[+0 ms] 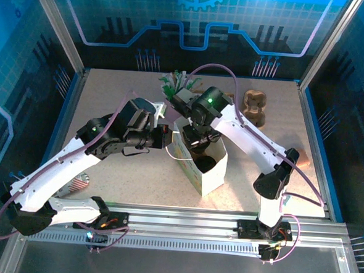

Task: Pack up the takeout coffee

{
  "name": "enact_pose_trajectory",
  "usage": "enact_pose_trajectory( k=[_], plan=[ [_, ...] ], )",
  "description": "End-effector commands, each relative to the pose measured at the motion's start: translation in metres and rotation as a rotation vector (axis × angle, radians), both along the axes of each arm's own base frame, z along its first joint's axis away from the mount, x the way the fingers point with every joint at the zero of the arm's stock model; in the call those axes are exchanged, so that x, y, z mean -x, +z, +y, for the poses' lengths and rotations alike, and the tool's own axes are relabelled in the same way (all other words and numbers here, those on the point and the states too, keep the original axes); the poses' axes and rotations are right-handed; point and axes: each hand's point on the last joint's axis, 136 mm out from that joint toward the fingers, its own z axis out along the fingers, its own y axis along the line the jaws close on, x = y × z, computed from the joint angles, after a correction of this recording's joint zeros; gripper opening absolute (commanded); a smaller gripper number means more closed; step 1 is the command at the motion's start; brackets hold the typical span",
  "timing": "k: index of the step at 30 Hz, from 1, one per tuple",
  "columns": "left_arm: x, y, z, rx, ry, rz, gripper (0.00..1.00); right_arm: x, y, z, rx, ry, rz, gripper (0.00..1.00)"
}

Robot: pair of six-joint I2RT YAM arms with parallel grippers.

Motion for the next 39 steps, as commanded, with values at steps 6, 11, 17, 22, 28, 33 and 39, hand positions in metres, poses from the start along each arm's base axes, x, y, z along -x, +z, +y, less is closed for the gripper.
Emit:
enact_pose_trajectory(
  k=[6, 11, 17, 22, 28, 33, 39],
  plan=[
    [0.0, 0.015, -0.001, 0.05, 0.004, -0.027, 0.0, -0.009, -0.005, -0.001, 0.005, -0.011, 0.038, 0.51],
    [0.0, 0.014, -0.002, 0.051, 0.0, -0.027, 0.0, -0.016, -0.007, 0.001, 0.002, -0.014, 0.044, 0.51],
    [0.001, 0.013, -0.003, 0.054, -0.005, -0.026, 0.0, -0.02, -0.009, 0.006, -0.003, -0.009, 0.052, 0.51],
    [0.001, 0.015, -0.004, 0.06, -0.008, -0.031, 0.0, -0.025, -0.012, 0.006, 0.0, -0.015, 0.061, 0.51],
    [0.001, 0.015, -0.005, 0.065, -0.013, -0.035, 0.0, -0.03, -0.015, 0.006, 0.0, -0.022, 0.071, 0.51],
    [0.002, 0.015, -0.005, 0.065, -0.019, -0.037, 0.0, -0.031, -0.016, 0.006, -0.002, -0.027, 0.082, 0.51],
    [0.004, 0.015, -0.006, 0.063, -0.031, -0.044, 0.0, -0.033, -0.017, 0.006, -0.006, -0.037, 0.097, 0.51]
  ],
)
